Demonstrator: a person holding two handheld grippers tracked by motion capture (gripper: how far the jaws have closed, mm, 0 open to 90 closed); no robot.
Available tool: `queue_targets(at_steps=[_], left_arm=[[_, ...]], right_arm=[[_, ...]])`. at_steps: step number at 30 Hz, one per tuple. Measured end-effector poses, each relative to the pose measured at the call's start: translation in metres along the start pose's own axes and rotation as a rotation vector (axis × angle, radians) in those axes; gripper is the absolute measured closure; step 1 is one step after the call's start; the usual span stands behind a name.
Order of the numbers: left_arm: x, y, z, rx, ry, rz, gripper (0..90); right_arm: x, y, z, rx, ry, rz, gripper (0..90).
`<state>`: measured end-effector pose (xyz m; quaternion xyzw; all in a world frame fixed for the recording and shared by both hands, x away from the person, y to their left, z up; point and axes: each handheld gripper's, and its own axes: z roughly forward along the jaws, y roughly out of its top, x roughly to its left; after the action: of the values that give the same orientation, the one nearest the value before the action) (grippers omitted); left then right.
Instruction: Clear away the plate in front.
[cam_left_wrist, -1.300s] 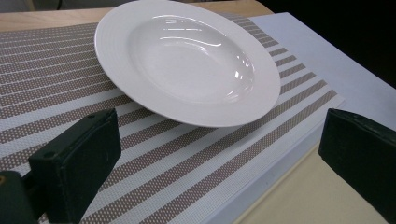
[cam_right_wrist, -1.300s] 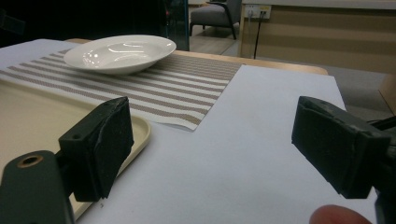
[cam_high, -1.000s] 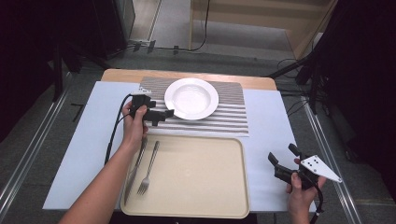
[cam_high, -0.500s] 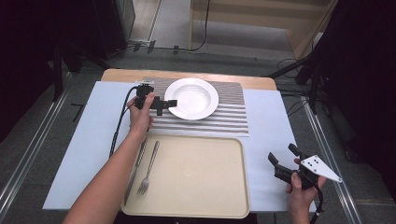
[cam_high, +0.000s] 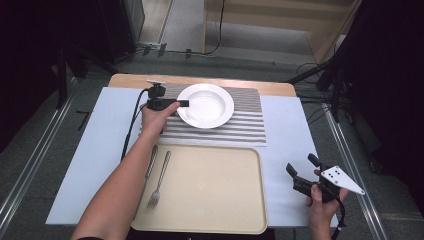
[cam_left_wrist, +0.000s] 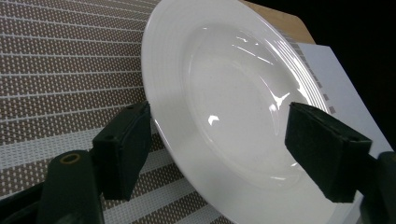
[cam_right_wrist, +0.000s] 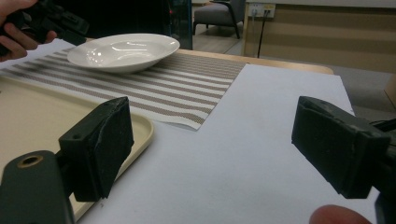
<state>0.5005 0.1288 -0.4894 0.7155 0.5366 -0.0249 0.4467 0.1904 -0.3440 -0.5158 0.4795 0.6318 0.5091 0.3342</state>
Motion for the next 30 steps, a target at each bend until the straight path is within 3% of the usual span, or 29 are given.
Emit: queue_targets(at_steps=[4, 6, 12, 20, 24, 26, 30], left_arm=[[0.005, 0.000, 0.006, 0.020, 0.012, -0.047, 29.0], [0.008, -0.001, 0.009, 0.021, -0.013, -0.066, 33.3], [0.012, -0.001, 0.014, 0.023, -0.024, -0.125, 43.9], [0.014, -0.006, 0.025, 0.045, -0.043, -0.149, 49.5], [0.009, -0.008, 0.032, 0.056, -0.022, -0.152, 54.2], [0.006, -0.008, 0.034, 0.054, 0.019, -0.159, 58.3], [-0.001, -0.006, 0.035, 0.075, 0.079, -0.123, 66.1]], right_arm=[[-0.001, 0.000, 0.000, 0.000, 0.001, -0.001, 13.7], [-0.001, -0.001, 0.001, 0.002, 0.001, 0.005, 13.7], [-0.001, -0.001, 0.001, 0.004, 0.002, 0.006, 13.8], [-0.002, -0.002, 0.003, 0.009, 0.004, 0.005, 13.8], [-0.002, -0.002, 0.002, 0.009, 0.002, 0.006, 13.8], [-0.002, -0.002, 0.002, 0.010, 0.001, 0.009, 13.8], [-0.002, -0.002, 0.003, 0.014, -0.001, 0.010, 13.9]])
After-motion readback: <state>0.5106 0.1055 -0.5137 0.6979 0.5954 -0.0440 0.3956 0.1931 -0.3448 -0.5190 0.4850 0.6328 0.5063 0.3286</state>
